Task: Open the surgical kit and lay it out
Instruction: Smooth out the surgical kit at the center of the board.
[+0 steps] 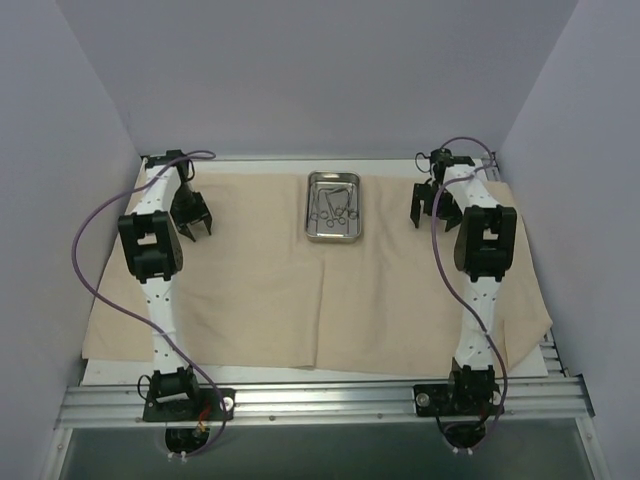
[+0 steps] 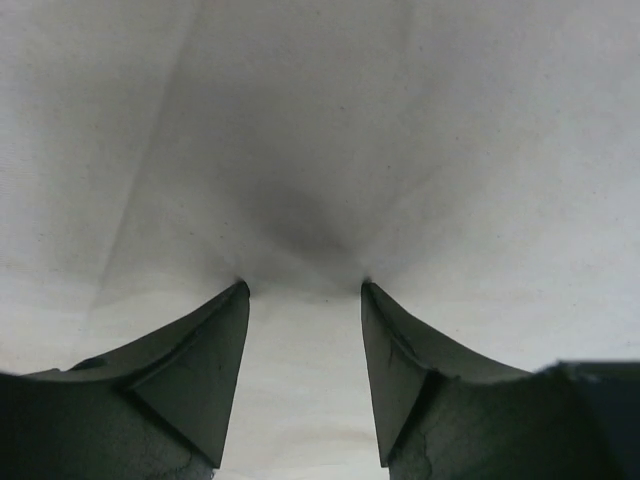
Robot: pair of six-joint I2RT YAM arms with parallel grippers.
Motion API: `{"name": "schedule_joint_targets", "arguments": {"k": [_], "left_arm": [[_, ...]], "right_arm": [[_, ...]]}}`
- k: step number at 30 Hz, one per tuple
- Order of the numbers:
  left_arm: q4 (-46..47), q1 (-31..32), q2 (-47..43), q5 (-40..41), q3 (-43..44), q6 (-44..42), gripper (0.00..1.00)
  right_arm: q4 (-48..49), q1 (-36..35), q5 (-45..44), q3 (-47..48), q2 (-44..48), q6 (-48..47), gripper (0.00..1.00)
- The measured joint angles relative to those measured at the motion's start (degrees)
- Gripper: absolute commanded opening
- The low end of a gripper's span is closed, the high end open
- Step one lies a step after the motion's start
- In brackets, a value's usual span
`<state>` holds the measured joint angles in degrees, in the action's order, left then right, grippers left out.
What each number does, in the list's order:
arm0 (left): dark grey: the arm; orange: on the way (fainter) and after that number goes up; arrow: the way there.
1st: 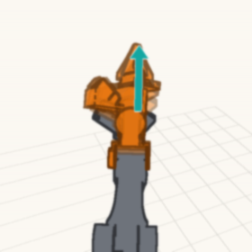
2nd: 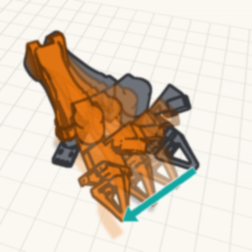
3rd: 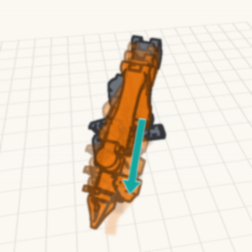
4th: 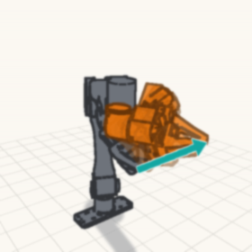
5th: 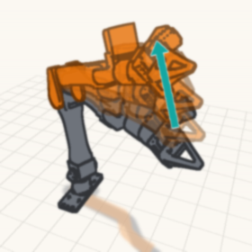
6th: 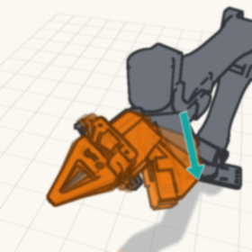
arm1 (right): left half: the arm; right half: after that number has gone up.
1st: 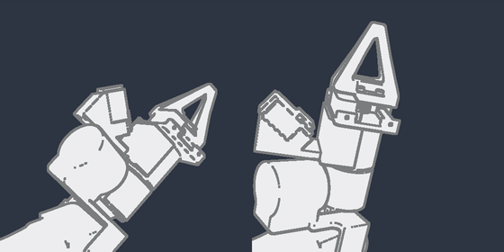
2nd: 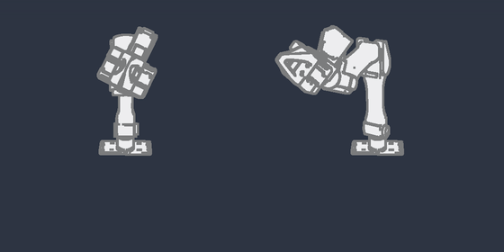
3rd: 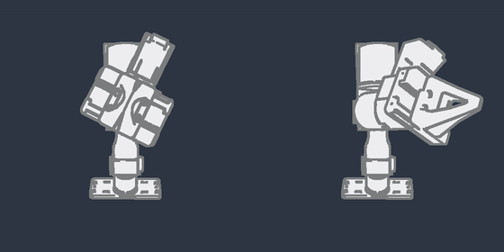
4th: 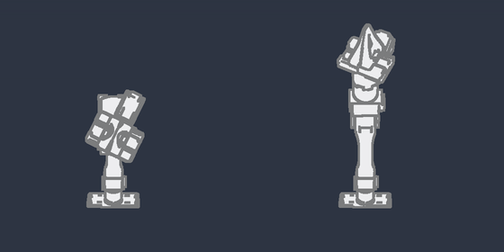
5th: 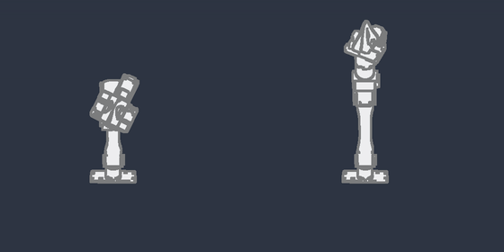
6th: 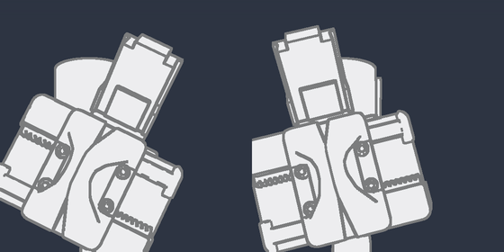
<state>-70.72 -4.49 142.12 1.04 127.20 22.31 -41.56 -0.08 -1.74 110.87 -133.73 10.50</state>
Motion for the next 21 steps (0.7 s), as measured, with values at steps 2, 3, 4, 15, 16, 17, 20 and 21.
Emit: {"name": "schedule_joint_targets", "arguments": {"k": [2,3,4,15,16,17,20,21], "left_arm": [[-1.1,-1.0,1.1,-1.0,1.8,0.3,0.57],[-1.6,-1.4,1.4,-1.7,2.2,0.6,0.57],[-1.9,-1.8,1.6,-2.4,2.5,0.8,0.57],[-1.4,-5.4,-0.2,-7.1,-2.1,2.7,0.56],[-1.5,-5.6,-0.2,-7.3,-2.1,2.7,0.56],[-1.6,-5.8,-0.2,-7.5,-2.2,2.7,0.56],[-1.4,-6.1,-0.8,-7.8,-3.0,2.7,0.56],[-1.1,-6.2,-1.2,-7.8,-3.6,2.7,0.56]], "right_arm": [[-1.2,-0.1,0.4,3.1,-1.8,-0.7,0.84],[-1.8,-0.1,0.5,4.7,-2.8,-0.9,0.85],[-2.4,-0.2,0.6,6.3,-3.7,-1.0,0.84],[-5.2,-1.5,0.0,18.9,-10.6,-1.8,0.85],[-5.2,-1.6,0.0,19.2,-10.8,-1.8,0.85],[-5.2,-1.6,-0.2,19.4,-10.8,-1.8,0.85],[-5.4,-1.8,-1.0,19.4,-10.6,-1.4,0.85],[-5.3,-1.9,-1.9,19.3,-10.4,-1.0,0.83]]}}
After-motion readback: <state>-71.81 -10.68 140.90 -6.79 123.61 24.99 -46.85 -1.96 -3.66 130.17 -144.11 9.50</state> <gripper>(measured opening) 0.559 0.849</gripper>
